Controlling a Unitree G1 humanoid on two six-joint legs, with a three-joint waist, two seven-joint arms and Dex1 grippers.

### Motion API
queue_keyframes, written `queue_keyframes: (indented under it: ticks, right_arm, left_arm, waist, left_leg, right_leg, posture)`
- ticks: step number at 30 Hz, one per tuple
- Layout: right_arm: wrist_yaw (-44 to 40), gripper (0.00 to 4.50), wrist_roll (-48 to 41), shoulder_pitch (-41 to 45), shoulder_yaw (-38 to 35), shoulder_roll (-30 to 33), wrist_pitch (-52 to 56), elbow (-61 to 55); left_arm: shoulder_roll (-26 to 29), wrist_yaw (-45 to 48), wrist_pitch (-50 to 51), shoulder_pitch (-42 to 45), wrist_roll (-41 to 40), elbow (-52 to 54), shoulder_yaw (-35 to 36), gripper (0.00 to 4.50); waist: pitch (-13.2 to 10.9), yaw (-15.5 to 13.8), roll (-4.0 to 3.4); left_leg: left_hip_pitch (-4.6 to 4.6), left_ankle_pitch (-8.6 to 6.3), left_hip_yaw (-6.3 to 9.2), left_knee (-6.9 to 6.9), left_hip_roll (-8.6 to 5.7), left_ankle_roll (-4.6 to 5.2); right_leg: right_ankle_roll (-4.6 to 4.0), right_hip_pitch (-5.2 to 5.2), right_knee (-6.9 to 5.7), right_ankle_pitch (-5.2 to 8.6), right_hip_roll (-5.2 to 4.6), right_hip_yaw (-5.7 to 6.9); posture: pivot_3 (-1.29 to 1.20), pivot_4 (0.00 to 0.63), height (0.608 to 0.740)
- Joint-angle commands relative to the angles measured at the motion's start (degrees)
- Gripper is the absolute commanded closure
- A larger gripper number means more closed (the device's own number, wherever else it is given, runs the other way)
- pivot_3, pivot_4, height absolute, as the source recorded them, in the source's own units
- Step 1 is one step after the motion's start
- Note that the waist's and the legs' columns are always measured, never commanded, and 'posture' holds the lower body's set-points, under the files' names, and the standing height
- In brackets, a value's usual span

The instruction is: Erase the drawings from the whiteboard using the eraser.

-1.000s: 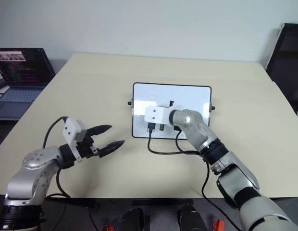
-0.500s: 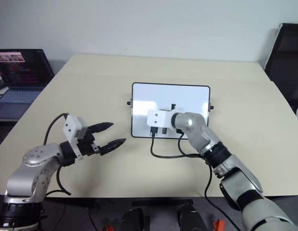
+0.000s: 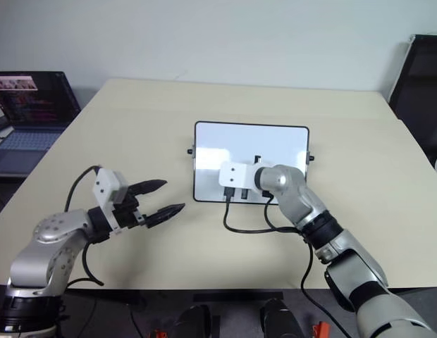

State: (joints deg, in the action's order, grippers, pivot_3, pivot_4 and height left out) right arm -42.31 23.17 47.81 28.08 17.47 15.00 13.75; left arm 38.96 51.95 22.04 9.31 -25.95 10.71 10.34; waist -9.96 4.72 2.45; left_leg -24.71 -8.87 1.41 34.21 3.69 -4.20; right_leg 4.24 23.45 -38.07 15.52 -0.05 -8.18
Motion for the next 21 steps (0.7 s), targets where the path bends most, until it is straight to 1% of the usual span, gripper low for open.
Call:
queue_keyframes:
  ticks: [1,2,4,7,8,11,13,14,16,18,20,21]
  right_arm:
    - [1.97,3.38,-3.52,-1.87,-6.33,-0.93,5.33,-6.35]
    - [2.17,3.38,-4.31,-2.44,-7.44,-1.31,6.85,-8.32]
    - [3.89,3.38,-7.99,-6.32,-13.91,-2.72,13.73,-18.05]
    - [5.42,3.38,-12.05,-11.00,-20.52,-4.34,22.91,-29.30]
    - [6.42,3.38,-13.68,-13.03,-23.50,-5.78,27.31,-34.02]
    - [10.33,3.38,-16.00,-21.54,-34.84,-9.36,41.35,-50.42]
    - [12.00,3.38,-16.62,-25.30,-38.70,-9.68,47.68,-56.21]
    - [12.34,3.38,-16.50,-27.95,-39.78,-8.39,49.08,-58.00]
    - [13.71,3.38,-14.40,-34.69,-39.51,-3.67,51.02,-59.81]
    - [15.87,3.38,-15.00,-38.00,-41.46,-4.10,53.73,-60.39]
    - [18.10,3.38,-16.10,-39.65,-44.43,-5.52,53.70,-58.95]
    - [18.75,3.38,-16.36,-40.24,-44.75,-5.13,52.45,-57.48]
  left_arm:
    - [0.34,0.63,-0.03,2.18,-0.78,1.80,-0.83,0.00]
    - [0.36,0.79,0.11,2.48,-0.94,1.98,-1.00,0.00]
    - [0.31,1.65,0.38,4.59,-1.15,2.93,-2.73,0.00]
    - [0.05,2.47,0.98,7.24,-1.60,4.02,-4.83,0.00]
    - [-0.18,2.91,1.41,8.54,-2.02,4.31,-5.63,0.00]
    - [-1.72,5.51,2.01,14.37,-1.67,4.18,-11.06,0.00]
    - [-2.47,7.30,1.82,17.00,-0.99,3.15,-13.75,0.00]
    - [-2.88,8.26,1.87,18.44,-0.51,2.38,-15.35,0.00]
    - [-3.95,10.78,0.50,21.70,1.73,-0.52,-19.29,0.00]
    - [-6.47,11.18,-0.52,24.96,3.34,-3.68,-21.94,0.00]
    - [-9.01,12.59,-1.78,28.24,5.18,-6.97,-24.80,0.00]
    - [-10.14,13.83,-1.64,29.79,5.53,-8.56,-26.02,0.00]
  waist:
    - [0.00,-0.11,0.00]
    - [-0.01,-0.12,-0.02]
    - [-0.03,-0.25,-0.02]
    - [-0.03,-0.24,-0.03]
    - [-0.03,-0.26,-0.03]
    - [-0.03,-1.06,-0.03]
    - [-0.04,-1.43,-0.05]
    - [-0.05,-1.44,-0.07]
    - [-0.05,-1.45,-0.06]
    - [-0.05,-1.45,-0.08]
    - [-0.07,-1.00,-0.11]
    - [-0.07,-0.85,-0.11]
  left_leg:
    - [-0.01,0.00,0.00,0.00,0.00,0.00]
    - [-0.05,0.00,0.01,0.01,0.00,0.00]
    - [-0.13,0.00,-0.03,0.00,-0.01,0.00]
    - [-0.22,-0.01,0.02,-0.15,-0.01,-0.02]
    - [-0.21,-0.02,0.01,-0.17,0.01,-0.03]
    - [-0.22,-0.07,0.14,-0.26,0.00,-0.09]
    - [-0.25,-0.10,0.19,-0.27,0.00,-0.15]
    - [-0.24,-0.12,0.13,-0.26,-0.01,-0.18]
    - [-0.24,-0.12,0.10,-0.24,-0.03,-0.18]
    - [-0.19,-0.12,0.07,-0.24,-0.04,-0.18]
    - [-0.16,-0.11,0.06,-0.19,-0.04,-0.17]
    - [-0.14,-0.11,0.04,-0.17,-0.04,-0.16]
  right_leg:
    - [0.00,0.00,0.01,0.00,0.00,0.00]
    - [0.00,0.02,0.02,0.00,0.00,0.01]
    - [0.00,0.10,0.03,0.00,-0.01,-0.02]
    - [0.05,0.18,0.02,0.04,0.00,0.02]
    - [0.06,0.18,0.02,0.04,0.01,0.03]
    - [0.15,0.17,-0.01,-0.01,0.02,0.17]
    - [0.12,0.16,0.01,0.04,0.02,0.23]
    - [0.11,0.16,0.02,0.05,0.00,0.20]
    - [0.03,0.14,0.08,0.16,-0.02,0.18]
    - [0.04,0.12,0.10,0.37,-0.03,0.15]
    - [0.02,0.15,0.00,0.34,-0.01,0.10]
    - [0.03,0.14,0.00,0.28,0.01,0.03]
  posture:
    - [0.00,0.150,0.740]
    - [0.00,0.150,0.740]
    - [0.00,0.150,0.740]
    - [0.00,0.150,0.740]
    - [0.00,0.150,0.740]
    - [0.00,0.150,0.740]
    - [0.00,0.150,0.740]
    - [0.00,0.150,0.740]
    - [0.00,0.150,0.740]
    - [0.00,0.150,0.740]
    - [0.00,0.150,0.740]
    - [0.00,0.150,0.740]
